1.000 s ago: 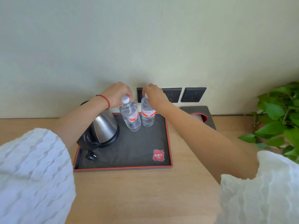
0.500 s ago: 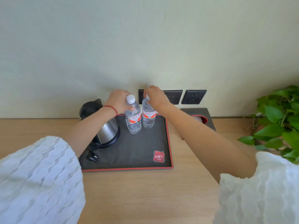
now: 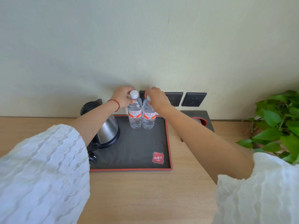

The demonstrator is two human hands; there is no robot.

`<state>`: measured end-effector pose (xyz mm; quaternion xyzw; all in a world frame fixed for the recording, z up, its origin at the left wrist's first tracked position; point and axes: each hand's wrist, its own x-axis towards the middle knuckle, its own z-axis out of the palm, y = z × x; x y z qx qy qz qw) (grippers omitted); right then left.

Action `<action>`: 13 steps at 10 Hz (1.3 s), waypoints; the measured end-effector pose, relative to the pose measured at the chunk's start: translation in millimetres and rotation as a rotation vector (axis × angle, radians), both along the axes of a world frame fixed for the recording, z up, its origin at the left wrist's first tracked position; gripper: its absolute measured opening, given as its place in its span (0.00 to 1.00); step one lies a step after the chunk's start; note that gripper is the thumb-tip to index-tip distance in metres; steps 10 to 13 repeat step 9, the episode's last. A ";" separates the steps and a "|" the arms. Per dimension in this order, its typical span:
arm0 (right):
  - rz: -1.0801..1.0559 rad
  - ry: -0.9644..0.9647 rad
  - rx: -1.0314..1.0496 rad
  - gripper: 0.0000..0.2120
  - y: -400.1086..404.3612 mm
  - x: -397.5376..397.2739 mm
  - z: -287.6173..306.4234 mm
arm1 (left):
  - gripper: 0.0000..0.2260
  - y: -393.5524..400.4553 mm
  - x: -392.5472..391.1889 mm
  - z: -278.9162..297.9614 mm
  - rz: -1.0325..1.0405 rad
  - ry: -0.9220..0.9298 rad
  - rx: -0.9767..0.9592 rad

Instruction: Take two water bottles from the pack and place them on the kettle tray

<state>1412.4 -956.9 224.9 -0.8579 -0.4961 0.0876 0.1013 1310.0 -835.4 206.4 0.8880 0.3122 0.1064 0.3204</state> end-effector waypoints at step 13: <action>-0.085 0.207 0.101 0.27 -12.9 -3.6 -11.3 | 0.17 -21.7 -32.8 -18.7 0.366 -0.254 -0.407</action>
